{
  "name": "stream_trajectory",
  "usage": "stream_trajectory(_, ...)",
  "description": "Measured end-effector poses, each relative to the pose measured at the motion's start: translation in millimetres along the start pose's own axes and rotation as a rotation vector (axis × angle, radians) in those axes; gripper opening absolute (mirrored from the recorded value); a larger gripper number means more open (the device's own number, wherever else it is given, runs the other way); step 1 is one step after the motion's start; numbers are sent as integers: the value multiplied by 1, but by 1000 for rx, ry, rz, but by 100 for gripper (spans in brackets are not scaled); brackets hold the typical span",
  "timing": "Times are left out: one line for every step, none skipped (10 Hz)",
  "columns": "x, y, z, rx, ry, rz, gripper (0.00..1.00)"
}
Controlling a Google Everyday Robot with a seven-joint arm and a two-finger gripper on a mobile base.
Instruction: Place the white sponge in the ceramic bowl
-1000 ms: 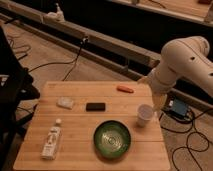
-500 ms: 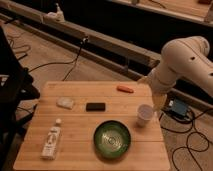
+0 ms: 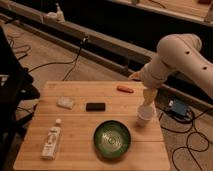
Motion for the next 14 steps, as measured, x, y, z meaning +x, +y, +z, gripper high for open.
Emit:
stream_trajectory(-14,-15,6,3,-22,-27,80)
stream_trajectory(-28,-29,14,3,-38,-53,80)
stream_trajectory(-44,-44,24,-1,-51,-79,80)
stream_trajectory(-71,-64,40,-10,-74,-113,80)
stream_trajectory(-88,-73,50,-18,-94,-135,80)
stream_trajectory(-108,-78,59,-28,-121,-163,80)
stream_trajectory(-115,-80,62,-30,-130,-175,80)
stream_trajectory(-113,-80,61,-28,-128,-173,80)
stream_trajectory(-112,-79,61,-28,-128,-173,80)
stream_trajectory(-114,-80,62,-29,-129,-177,80)
stream_trajectory(-114,-80,62,-29,-129,-176,80)
stream_trajectory(-112,-79,65,-35,-133,-170,80)
stream_trajectory(-113,-76,75,-53,-144,-163,80)
stream_trajectory(-120,-78,91,-68,-171,-158,80)
